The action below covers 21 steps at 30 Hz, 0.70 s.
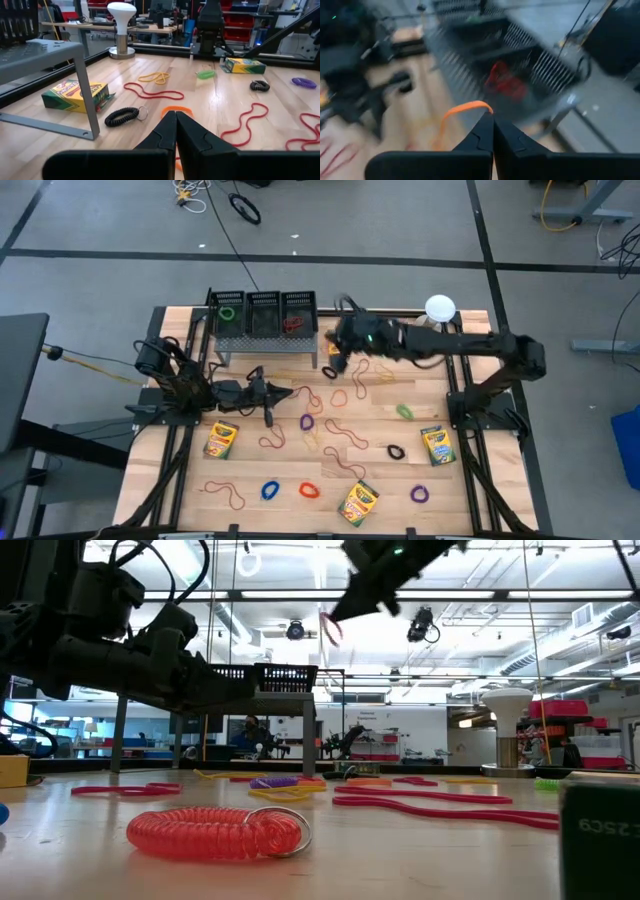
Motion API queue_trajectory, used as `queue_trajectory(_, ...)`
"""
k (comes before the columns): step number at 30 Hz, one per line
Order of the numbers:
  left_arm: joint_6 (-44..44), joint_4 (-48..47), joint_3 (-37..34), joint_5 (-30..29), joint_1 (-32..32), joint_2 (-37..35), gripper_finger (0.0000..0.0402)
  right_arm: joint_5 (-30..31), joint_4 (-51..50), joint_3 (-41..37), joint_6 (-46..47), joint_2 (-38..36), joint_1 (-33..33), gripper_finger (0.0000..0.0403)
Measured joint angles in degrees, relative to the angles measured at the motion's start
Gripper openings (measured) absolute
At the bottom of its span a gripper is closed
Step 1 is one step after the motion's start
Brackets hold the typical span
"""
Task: Pick & Place Office Desk Supplies
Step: Put the right orange rubber band into the right black bin
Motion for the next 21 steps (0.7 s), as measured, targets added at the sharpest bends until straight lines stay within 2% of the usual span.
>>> queue_trajectory(9, 0.12, 0.04, 0.00, 0.00, 0.00, 0.00, 0.0009, -4.04, 3.62, 13.26, -8.73, 12.82, -7.62, 0.0000)
queue_trajectory(16, 0.17, -0.01, 0.04, 0.01, 0.00, 0.00, 0.0009, -7.90, 7.23, 15.01, -10.32, 19.52, -11.94, 0.0003)
queue_trajectory(21, 0.17, 0.02, 0.04, 0.00, 0.00, 0.00, 0.0009, -7.71, 9.18, 15.01, -11.92, 20.07, -12.74, 0.0040)
